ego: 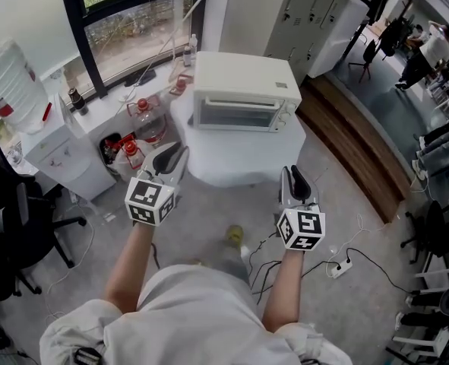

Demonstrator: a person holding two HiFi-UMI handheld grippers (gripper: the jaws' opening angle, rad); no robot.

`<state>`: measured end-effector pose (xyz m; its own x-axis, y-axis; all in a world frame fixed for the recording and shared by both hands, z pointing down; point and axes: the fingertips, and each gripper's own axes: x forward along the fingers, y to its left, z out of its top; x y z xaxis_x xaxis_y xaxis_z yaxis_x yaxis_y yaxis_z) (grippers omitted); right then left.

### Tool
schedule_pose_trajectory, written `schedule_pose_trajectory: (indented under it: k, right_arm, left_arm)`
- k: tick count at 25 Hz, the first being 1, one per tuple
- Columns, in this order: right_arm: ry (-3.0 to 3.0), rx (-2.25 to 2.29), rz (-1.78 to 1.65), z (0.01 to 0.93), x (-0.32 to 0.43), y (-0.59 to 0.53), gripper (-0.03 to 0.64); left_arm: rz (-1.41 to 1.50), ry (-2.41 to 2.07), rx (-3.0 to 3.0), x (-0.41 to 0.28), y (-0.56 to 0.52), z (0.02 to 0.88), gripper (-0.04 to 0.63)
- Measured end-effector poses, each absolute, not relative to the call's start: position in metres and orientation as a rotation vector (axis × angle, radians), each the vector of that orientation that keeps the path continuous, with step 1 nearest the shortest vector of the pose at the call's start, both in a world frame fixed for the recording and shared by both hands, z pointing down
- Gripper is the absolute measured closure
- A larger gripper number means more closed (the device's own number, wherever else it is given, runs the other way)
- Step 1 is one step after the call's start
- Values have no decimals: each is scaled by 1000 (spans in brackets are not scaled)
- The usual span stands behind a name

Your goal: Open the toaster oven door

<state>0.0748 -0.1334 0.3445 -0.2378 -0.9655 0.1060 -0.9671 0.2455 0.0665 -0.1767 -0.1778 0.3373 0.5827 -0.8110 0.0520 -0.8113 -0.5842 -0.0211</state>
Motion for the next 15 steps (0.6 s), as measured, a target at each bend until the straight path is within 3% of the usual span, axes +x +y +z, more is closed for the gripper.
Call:
schedule_pose_trajectory:
  k: [15]
  right_arm:
    - [-2441, 1733, 42, 360, 119, -281, 554]
  left_arm:
    - [146, -1503, 2705, -134, -307, 359, 522]
